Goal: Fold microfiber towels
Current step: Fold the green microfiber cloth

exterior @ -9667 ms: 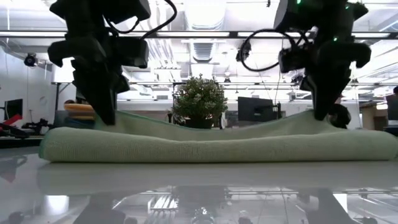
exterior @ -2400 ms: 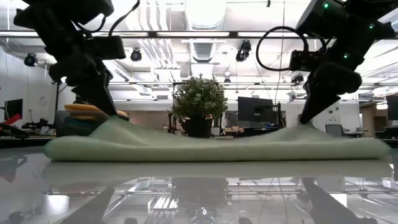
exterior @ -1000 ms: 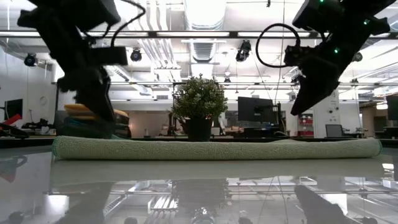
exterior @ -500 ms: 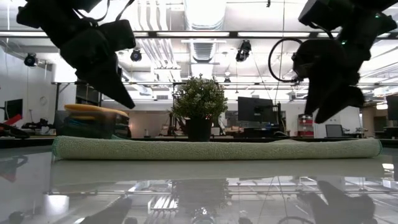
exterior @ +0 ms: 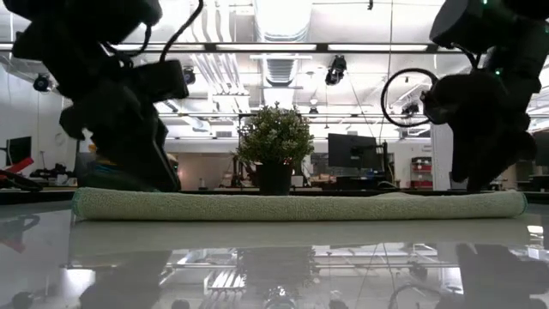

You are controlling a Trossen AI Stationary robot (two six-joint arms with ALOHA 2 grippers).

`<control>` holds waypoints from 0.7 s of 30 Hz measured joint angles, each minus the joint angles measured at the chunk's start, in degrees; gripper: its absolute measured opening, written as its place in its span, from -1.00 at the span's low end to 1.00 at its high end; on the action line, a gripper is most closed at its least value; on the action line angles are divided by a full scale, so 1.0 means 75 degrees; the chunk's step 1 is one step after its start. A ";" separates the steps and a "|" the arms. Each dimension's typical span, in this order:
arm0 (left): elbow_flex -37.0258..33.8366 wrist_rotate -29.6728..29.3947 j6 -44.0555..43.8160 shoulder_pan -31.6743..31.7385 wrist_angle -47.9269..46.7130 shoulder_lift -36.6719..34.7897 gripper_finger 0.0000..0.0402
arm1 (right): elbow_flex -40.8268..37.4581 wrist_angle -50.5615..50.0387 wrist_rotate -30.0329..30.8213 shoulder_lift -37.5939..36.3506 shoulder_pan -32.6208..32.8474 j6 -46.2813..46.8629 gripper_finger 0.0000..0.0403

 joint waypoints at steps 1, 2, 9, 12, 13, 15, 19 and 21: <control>0.0003 -0.0005 -0.0003 0.0000 0.0003 0.0072 -0.31 | -0.0053 0.0015 0.0014 0.0000 -0.0003 0.0008 0.13; 0.0003 -0.0006 0.0000 0.0000 -0.0005 0.0133 -0.31 | -0.0110 0.0054 0.0016 0.0000 -0.0003 0.0036 0.14; 0.0000 -0.0009 0.0000 0.0003 -0.0004 0.0397 -0.31 | -0.0799 0.1237 0.0000 -0.0003 -0.0003 0.0192 0.27; 0.0000 -0.0017 0.0029 0.0003 0.0006 0.0399 -0.31 | -0.1042 0.1858 0.0001 -0.0003 -0.0004 0.0242 0.35; 0.0000 -0.0017 0.0054 0.0003 -0.0005 0.0399 -0.31 | -0.1120 0.2045 0.0009 -0.0008 -0.0006 0.0272 0.37; 0.0000 -0.0054 0.0057 0.0005 0.0000 0.0397 -0.31 | -0.1316 0.2544 0.0014 0.0001 -0.0006 0.0297 0.42; 0.0000 -0.0210 0.0064 0.0020 0.0000 0.0396 -0.31 | -0.1777 0.3822 0.0020 0.0117 -0.0003 0.0464 0.48; 0.0000 -0.0213 0.0064 0.0023 -0.0003 0.0394 -0.31 | -0.1989 0.4513 0.0007 0.0124 -0.0003 0.0460 0.49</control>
